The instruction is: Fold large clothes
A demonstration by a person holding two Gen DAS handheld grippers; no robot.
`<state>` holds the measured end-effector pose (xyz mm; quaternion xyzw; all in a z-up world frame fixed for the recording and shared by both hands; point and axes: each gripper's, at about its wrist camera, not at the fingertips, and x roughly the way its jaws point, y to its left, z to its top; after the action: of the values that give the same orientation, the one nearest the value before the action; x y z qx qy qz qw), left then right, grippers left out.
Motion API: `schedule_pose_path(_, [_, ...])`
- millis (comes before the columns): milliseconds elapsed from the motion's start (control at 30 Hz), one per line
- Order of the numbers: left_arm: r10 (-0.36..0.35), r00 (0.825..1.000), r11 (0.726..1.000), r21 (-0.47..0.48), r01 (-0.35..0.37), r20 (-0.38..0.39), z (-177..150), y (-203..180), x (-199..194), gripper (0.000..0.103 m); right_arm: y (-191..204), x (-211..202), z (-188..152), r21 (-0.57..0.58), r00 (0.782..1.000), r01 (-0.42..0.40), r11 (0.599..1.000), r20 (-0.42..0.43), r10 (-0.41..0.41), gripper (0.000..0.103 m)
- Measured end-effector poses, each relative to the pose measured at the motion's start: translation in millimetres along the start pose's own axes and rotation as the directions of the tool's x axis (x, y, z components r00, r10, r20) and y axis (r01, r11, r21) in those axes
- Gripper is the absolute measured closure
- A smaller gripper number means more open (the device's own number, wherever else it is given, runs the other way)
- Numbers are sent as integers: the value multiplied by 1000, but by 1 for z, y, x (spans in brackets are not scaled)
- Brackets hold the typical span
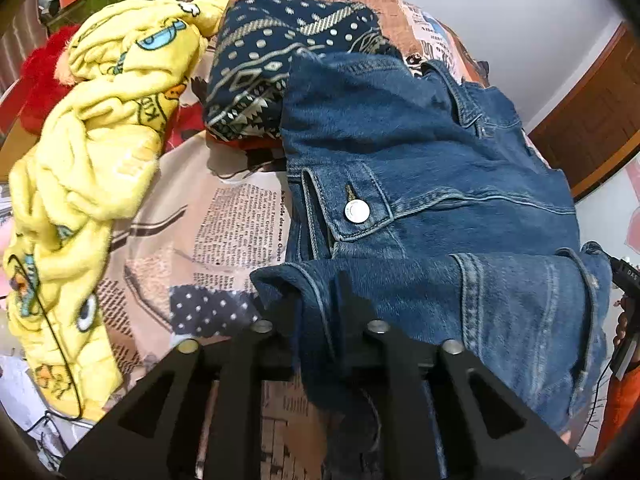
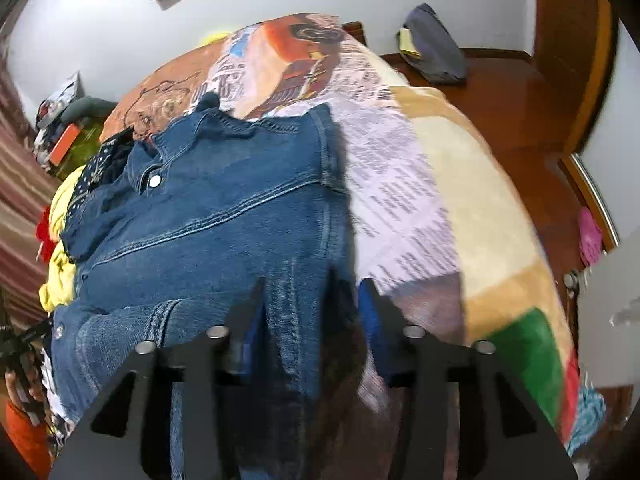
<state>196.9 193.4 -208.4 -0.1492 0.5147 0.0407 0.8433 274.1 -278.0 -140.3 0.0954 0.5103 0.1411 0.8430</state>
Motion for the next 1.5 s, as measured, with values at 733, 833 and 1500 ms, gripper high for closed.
schedule_pose_path(733, [-204, 973, 977, -83, 196, -105, -76, -19, -9, 35, 17, 1, -73, -29, 989, -113, 993, -97, 109, 39])
schedule_pose_path(833, [-176, 981, 984, -31, 174, -83, -72, -29, -16, 54, 29, 2, -73, -68, 983, -160, 985, -107, 152, 65])
schedule_pose_path(1500, [-220, 942, 972, -27, 234, 254, 107, -38, -76, 88, 65, -38, 70, -113, 954, -221, 969, 183, 239, 94])
